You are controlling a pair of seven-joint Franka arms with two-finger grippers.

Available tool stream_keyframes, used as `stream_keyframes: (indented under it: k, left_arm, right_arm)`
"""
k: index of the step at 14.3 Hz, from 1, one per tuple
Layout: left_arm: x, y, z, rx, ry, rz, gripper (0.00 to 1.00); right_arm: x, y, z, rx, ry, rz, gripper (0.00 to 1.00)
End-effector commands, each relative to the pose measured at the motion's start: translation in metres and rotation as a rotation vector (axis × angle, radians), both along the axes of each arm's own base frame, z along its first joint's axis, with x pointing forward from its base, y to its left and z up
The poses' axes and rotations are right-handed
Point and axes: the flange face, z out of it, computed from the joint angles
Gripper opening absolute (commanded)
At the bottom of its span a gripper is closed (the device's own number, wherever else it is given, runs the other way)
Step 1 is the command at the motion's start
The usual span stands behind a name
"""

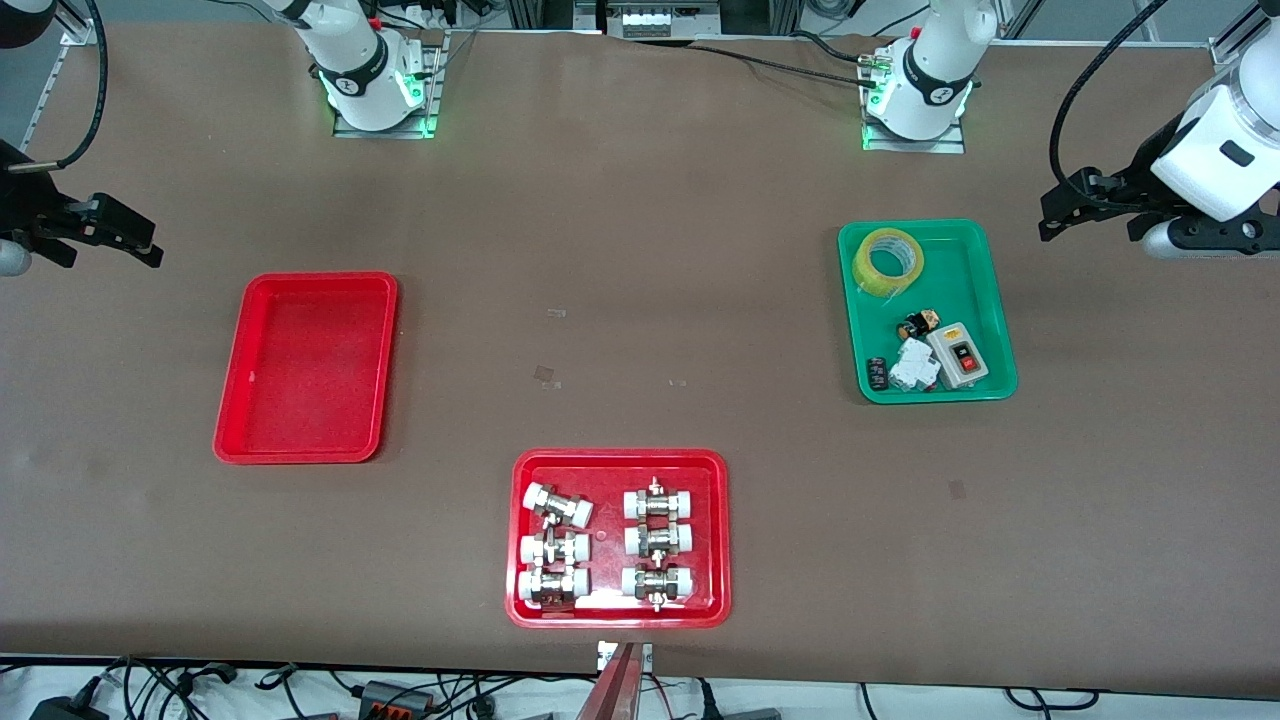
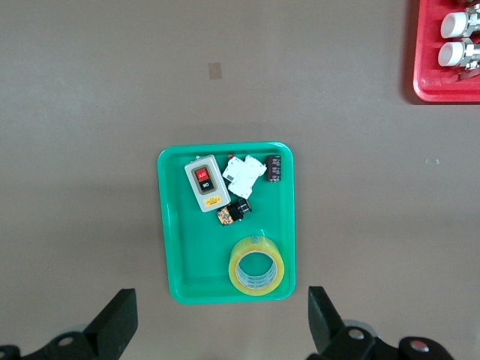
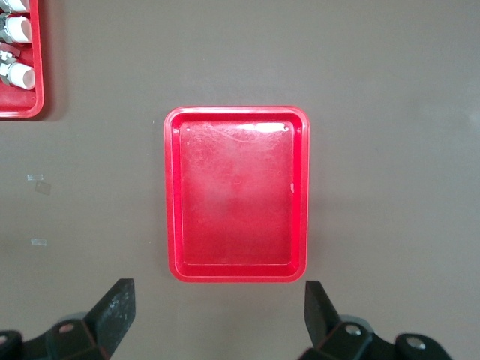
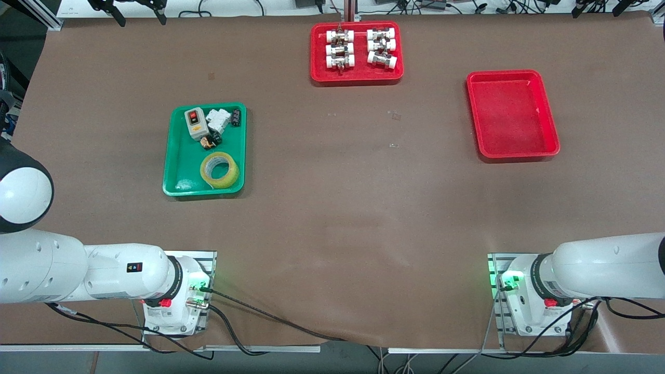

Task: Left arm passes tape to right arm into tray
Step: 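Move the left gripper toward the tape roll on the green tray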

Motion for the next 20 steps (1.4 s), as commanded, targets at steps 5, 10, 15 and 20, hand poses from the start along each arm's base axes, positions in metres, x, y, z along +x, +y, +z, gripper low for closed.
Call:
stream_keyframes:
  k: [5,10,15,20]
  left_arm:
    - [-0.005,0.025,0.003,-0.009,0.001,-0.022,1.00]
    - [-0.014,0.011,-0.005,-0.007,0.076,-0.034,1.00]
    - [-0.027,-0.009,-0.119,-0.006,0.357,-0.067,1.00]
    - [-0.075,-0.005,-0.268,-0.025,0.470,-0.025,1.00]
  right_arm:
    - [-0.008,0.001,0.005,0.005,-0.003,-0.006,1.00]
    - [-0.008,0.001,0.004,0.007,0.008,-0.007,1.00]
    - [-0.007,0.001,0.004,0.008,0.006,0.008,1.00]
    - [-0.009,0.001,0.003,0.008,0.029,0.008,1.00]
